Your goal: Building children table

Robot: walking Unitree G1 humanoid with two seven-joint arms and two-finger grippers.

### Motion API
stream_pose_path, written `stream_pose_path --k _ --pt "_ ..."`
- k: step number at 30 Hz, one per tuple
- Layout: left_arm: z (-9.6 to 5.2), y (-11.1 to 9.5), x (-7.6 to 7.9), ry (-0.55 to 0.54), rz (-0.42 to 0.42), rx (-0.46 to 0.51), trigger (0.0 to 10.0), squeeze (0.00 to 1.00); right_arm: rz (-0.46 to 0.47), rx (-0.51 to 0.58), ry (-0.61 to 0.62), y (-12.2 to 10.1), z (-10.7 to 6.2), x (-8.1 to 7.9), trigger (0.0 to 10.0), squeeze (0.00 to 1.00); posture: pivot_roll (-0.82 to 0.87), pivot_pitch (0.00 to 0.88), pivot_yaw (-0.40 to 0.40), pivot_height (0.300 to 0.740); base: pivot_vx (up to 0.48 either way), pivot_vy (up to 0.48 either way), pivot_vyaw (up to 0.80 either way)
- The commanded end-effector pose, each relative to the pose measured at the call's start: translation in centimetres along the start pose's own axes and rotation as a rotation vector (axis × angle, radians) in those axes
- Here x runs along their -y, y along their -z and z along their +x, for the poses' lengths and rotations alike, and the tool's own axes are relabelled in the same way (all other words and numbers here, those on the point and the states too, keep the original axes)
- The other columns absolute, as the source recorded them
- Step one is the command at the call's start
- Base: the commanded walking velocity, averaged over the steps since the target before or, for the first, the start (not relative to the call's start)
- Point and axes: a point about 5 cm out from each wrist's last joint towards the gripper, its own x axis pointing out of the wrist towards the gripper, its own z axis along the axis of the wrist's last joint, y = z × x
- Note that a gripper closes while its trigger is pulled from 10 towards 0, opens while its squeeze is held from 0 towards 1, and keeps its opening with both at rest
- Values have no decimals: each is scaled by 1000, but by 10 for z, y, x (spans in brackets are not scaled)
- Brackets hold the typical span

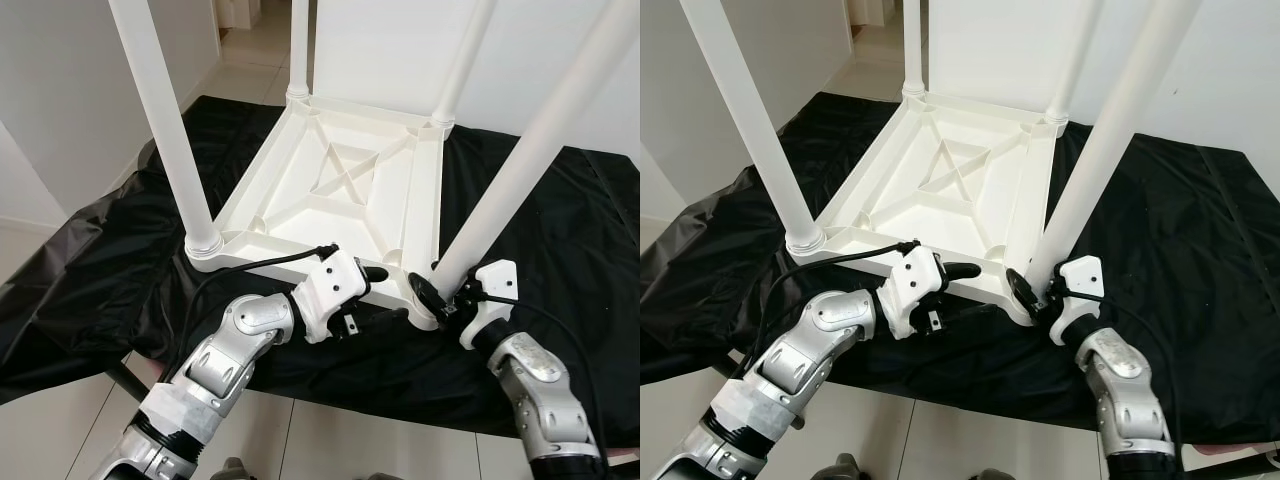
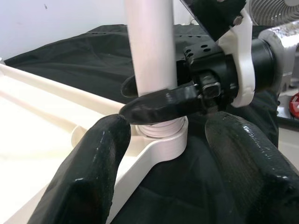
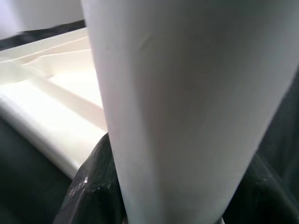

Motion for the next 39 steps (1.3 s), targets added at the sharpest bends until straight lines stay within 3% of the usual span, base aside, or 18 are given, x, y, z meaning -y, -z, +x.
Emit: stream_pose_path --k 1,7,10,12,14,17,30,31,32,39 --pt "1 0 4 43 -7 4 10000 0 -23 -15 86 -1 0 -1 10000 0 34 0 -36 740 0 0 0" --pt "1 0 5 44 -7 5 10000 0 6 -43 181 1 3 -14 10000 0 33 0 -40 740 0 0 0" --pt "1 1 5 47 -5 6 10000 0 3 -48 472 3 0 -18 10000 0 35 0 -43 740 0 0 0" --pt "1 1 5 47 -5 6 10000 0 3 -48 472 3 0 -18 10000 0 35 0 -43 740 0 0 0" --pt "1 1 5 46 -4 5 10000 0 38 -33 607 3 -1 -26 10000 0 41 0 -45 740 0 0 0" --pt "1 1 5 45 -5 5 10000 0 74 -14 602 1 1 -30 10000 0 39 0 -43 740 0 0 0" --pt "2 0 4 49 -1 7 10000 0 54 -10 554 -3 2 -34 10000 0 39 0 -45 740 0 0 0" --pt "2 0 5 50 -1 7 10000 0 52 -4 552 -4 0 -33 10000 961 37 0 -47 740 0 0 0" --pt "2 1 6 51 -2 7 10000 0 53 8 545 -6 -2 -31 10000 1000 37 0 -49 740 0 0 0" --pt "1 1 6 49 -5 7 10000 0 21 62 503 -9 -19 -13 10000 1000 37 0 -49 740 0 0 0"
